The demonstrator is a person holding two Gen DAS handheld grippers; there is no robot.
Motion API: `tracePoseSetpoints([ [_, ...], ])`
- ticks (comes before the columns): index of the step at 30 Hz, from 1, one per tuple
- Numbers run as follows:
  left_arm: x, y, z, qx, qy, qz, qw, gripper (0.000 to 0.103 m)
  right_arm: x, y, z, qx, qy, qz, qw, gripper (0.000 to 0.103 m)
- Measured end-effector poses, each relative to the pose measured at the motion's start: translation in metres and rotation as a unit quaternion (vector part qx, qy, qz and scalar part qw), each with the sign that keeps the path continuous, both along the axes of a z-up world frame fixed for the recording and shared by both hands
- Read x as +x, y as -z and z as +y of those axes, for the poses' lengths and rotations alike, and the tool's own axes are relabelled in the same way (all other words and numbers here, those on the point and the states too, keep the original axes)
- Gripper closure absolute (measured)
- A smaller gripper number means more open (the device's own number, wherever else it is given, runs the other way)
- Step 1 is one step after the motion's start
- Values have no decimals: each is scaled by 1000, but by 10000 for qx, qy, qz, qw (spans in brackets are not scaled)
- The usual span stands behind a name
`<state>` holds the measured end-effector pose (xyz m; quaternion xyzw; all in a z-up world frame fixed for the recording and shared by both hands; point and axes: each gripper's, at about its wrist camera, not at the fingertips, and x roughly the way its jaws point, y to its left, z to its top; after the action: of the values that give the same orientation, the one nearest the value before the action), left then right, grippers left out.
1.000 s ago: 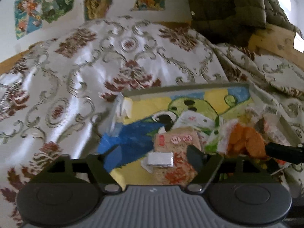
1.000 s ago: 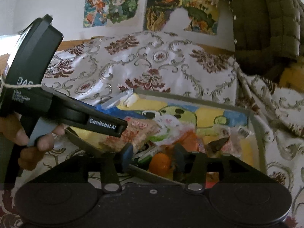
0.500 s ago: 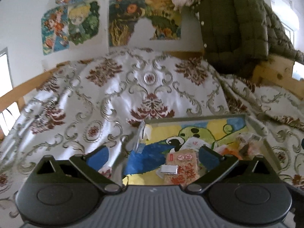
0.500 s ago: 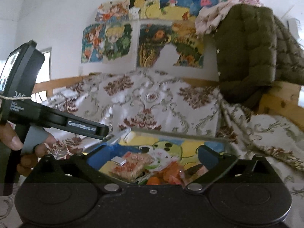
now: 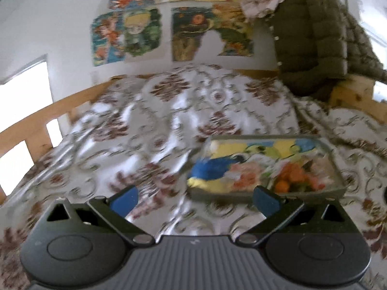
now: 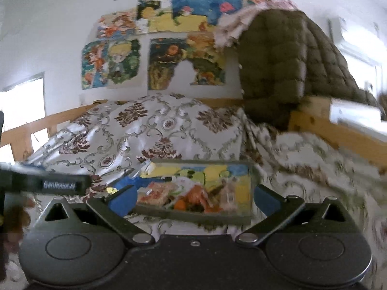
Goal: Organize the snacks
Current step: 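Withdraw both tools from the tray back toward the blue packet and yellow bag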
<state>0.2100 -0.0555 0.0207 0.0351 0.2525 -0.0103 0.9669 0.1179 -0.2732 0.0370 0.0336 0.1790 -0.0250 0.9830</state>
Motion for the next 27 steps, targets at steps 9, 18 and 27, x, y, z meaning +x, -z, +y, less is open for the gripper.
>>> tracePoseSetpoints([
  [9,-62,2,22,-62,-30,111,9999,0,-46,7,9,25,222,273,9994,1],
  [18,-107,9,37,-197,-46,225,9995,0,-79,20,20,-106,391,700,9967,1],
  [27,-137,22,49,-221,77,528,9983,0,-100,35,37,-404,616,1261,9893,1],
])
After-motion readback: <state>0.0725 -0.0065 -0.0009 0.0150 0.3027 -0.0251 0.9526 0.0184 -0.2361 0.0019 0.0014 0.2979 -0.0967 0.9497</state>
